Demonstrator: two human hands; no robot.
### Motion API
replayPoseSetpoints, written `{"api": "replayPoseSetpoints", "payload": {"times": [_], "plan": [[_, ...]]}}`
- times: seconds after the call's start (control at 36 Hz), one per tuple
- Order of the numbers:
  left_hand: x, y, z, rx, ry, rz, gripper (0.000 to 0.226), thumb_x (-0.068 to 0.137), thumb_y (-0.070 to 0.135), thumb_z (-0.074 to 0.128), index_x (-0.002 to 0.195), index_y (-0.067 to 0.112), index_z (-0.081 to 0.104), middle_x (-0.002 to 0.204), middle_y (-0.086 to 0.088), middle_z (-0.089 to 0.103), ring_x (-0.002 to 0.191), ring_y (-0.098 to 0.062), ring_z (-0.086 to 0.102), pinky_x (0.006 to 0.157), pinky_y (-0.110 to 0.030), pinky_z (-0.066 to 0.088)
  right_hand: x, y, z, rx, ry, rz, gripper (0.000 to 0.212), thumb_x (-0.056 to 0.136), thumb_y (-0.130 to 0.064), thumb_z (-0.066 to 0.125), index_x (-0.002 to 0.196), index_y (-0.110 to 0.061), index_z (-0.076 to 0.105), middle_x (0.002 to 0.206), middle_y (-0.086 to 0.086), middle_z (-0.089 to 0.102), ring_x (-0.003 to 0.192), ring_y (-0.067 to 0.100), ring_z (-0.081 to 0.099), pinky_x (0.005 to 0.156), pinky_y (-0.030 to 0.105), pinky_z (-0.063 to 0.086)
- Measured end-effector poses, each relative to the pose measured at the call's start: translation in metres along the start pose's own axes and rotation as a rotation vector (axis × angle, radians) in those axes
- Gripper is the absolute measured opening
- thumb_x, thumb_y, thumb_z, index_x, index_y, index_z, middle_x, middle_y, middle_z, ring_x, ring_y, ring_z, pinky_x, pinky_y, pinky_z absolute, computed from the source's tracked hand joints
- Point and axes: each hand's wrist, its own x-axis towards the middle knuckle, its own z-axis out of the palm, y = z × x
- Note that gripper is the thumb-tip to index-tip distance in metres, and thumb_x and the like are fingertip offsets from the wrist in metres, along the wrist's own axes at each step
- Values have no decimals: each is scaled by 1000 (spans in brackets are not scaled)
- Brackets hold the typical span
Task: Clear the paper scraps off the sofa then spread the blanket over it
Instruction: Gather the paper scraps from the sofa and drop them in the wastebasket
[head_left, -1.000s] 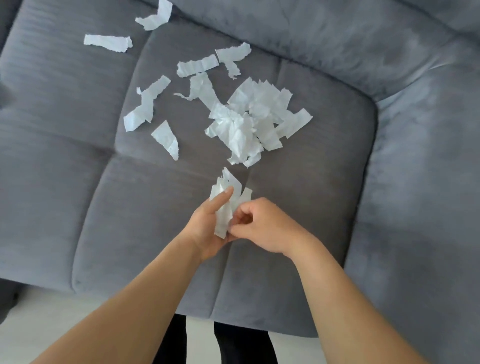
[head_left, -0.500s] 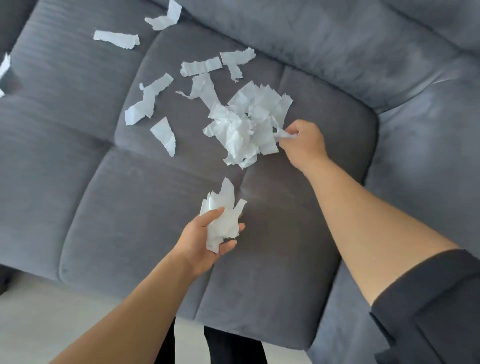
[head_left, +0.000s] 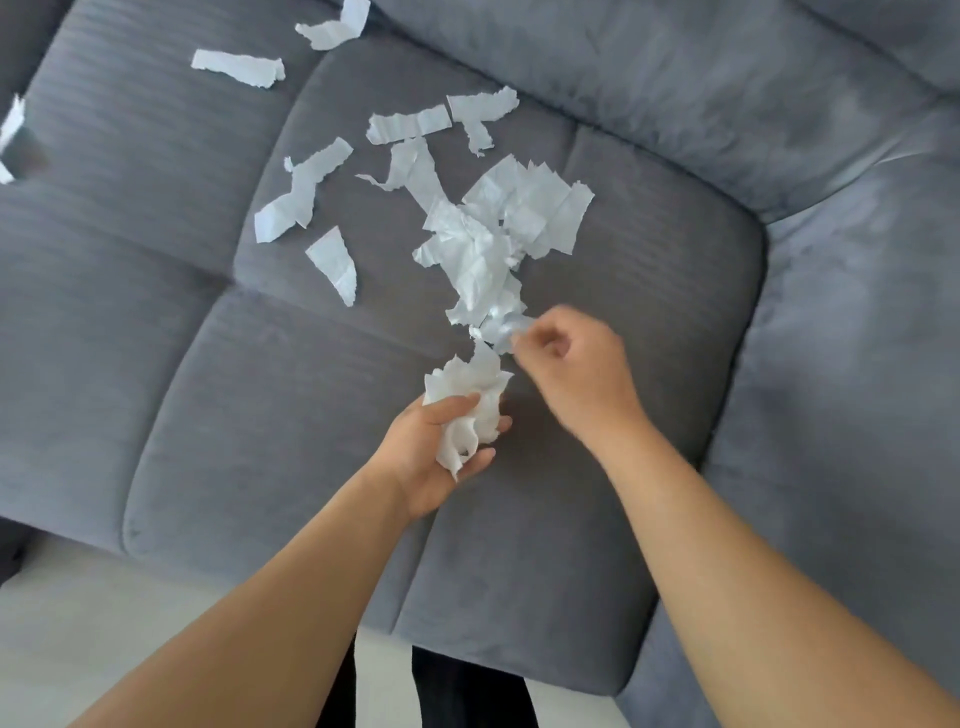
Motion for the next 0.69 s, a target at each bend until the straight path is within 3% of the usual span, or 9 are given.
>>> {"api": "replayPoseSetpoints", "payload": {"times": [0.08,0.14,0.19,0.31,0.36,0.5,0.58,0.64,0.69], "plan": [[-4,2,-8,-19,23,-2,53,83,23,74,133,20,61,118,-8,76,108,-24,74,58,-28,57,39,9,-1,-150,-24,88,45,82,-40,70,122,-30,52,118,-6,46,84,8,53,75,29,46],[-7,2,-13,-15,24,-8,57,80,26,76,134,20,61,120,-7,75,109,-24,73,58,-28,57,52,13,5,-137,-137,146,68,79,-45,74,136,-39,38,123,-5,31,82,5,52,72,25,42],[-11,1,-19,2,11,-9,57,82,29,75,136,21,60,124,-4,74,111,-22,73,59,-28,58,56,13,16,-191,-152,123,63,78,-40,75,131,-34,43,120,-5,29,83,13,56,74,28,45],[-20,3,-29,-13,10,-25,54,90,32,68,140,16,57,130,-4,71,116,-23,70,63,-30,60,40,7,41,-183,-105,72,7,85,-16,64,88,-14,57,96,-2,53,85,26,60,70,32,43],[-23,6,-32,-18,23,-23,50,92,33,65,138,17,59,129,-6,72,114,-23,71,65,-30,60,20,1,50,-82,-82,99,9,86,-10,61,80,-17,60,88,-5,64,86,21,62,72,29,43],[-30,15,-36,-57,-51,-34,45,89,43,67,126,18,72,123,-10,73,108,-25,73,77,-40,61,-48,-22,61,67,-107,37,6,84,-13,66,85,-20,66,86,-11,67,82,5,59,72,11,42],[-32,18,-39,-53,-129,-37,48,94,45,63,126,10,72,120,-13,73,104,-27,72,83,-38,61,-77,-30,63,-1,-318,-84,20,84,-38,61,96,-24,70,96,-15,64,91,5,57,79,20,48],[-33,20,-38,-49,-131,-46,46,92,40,66,124,8,72,117,-15,73,101,-28,72,80,-37,61,-83,-31,60,-68,-284,-137,30,83,-47,55,96,-25,71,93,-18,60,92,6,55,79,24,49],[-34,20,-38,-72,-92,-46,43,86,32,71,121,8,73,113,-15,74,97,-28,74,69,-37,61,-76,-32,53,34,-166,-101,23,84,-40,59,93,-24,73,89,-17,61,84,5,58,78,22,48]]}}
